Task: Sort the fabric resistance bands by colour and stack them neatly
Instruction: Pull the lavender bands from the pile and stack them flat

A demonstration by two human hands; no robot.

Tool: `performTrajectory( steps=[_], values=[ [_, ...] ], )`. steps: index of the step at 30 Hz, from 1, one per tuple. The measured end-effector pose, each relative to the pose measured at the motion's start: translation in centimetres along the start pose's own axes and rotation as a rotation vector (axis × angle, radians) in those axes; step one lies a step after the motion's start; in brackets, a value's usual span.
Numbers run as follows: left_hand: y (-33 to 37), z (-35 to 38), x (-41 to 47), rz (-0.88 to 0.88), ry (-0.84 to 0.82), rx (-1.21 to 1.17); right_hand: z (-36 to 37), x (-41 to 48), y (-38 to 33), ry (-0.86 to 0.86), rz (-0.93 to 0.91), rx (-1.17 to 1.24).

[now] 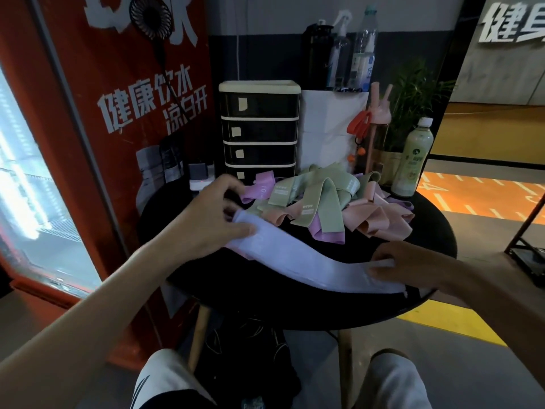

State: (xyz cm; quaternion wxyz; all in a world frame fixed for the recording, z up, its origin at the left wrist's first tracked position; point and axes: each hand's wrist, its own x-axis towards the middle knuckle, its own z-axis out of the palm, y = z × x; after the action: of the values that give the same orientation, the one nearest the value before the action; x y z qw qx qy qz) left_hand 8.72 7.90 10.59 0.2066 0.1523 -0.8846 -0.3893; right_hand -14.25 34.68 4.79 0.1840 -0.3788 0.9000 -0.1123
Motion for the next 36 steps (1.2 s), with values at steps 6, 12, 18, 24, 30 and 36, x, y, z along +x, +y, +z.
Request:
performTrajectory(
  steps=[6, 12, 18, 24, 30, 36],
  values=[
    [9.8, -1.1, 3.3, 0.3, -0.183, 0.136, -5.1, -2.5, -8.4, 0.204, -0.392, 0.607],
    [14.0, -2.0, 4.7, 0.369, -0.202, 0.177, -8.0, -4.2, -12.2, 0.251, -0.567, 0.754],
    [12.7, 0.5, 4.2, 0.185, 0.048, -0.405, -8.9, -4.1, -12.9, 0.496, -0.551, 0.907],
    [12.5, 1.7, 4.8, 0.118, 0.191, -0.722, -9.2, -4.0, -12.9, 0.508, -0.548, 0.967],
    [13.6, 0.8, 5.5, 0.217, 0.169, -0.61, -11.4, -3.7, -13.7, 0.523, -0.582, 0.909],
    [11.5, 3.0, 4.2, 0.068, 0.129, -0.512, -12.3, -2.7, -14.9, 0.679, -0.533, 0.893]
  ],
)
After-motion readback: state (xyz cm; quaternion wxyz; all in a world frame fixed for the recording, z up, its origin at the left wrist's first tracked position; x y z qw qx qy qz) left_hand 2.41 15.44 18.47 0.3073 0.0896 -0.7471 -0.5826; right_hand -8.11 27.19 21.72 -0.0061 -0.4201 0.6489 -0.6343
